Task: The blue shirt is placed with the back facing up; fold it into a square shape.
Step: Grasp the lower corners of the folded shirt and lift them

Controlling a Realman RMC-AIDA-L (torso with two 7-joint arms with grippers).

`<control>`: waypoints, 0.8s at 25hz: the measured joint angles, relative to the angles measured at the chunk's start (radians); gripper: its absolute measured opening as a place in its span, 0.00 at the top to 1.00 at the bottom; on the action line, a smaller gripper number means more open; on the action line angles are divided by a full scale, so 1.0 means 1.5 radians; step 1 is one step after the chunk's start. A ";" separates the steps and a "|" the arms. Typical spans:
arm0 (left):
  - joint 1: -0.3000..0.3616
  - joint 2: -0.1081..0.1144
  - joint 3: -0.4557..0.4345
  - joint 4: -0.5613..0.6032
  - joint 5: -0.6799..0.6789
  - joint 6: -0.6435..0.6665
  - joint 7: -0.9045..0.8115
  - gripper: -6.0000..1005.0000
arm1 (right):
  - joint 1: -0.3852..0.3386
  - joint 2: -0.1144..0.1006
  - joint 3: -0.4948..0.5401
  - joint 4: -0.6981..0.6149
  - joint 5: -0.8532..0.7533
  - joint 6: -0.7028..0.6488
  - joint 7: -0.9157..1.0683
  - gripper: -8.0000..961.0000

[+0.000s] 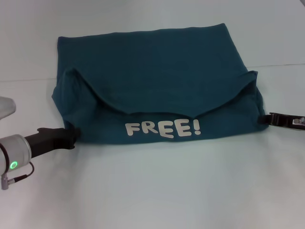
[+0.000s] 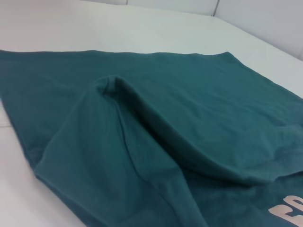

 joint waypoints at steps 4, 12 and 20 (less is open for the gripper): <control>0.015 0.001 0.000 0.020 0.004 0.011 -0.023 0.99 | -0.015 0.000 0.016 0.000 0.017 -0.013 -0.028 0.97; 0.062 0.002 -0.001 0.082 0.034 0.092 -0.081 0.99 | -0.068 -0.007 0.047 -0.008 0.081 -0.069 -0.112 0.97; 0.102 0.002 -0.006 0.123 0.038 0.241 -0.098 1.00 | -0.109 -0.006 0.087 -0.025 0.089 -0.152 -0.181 0.97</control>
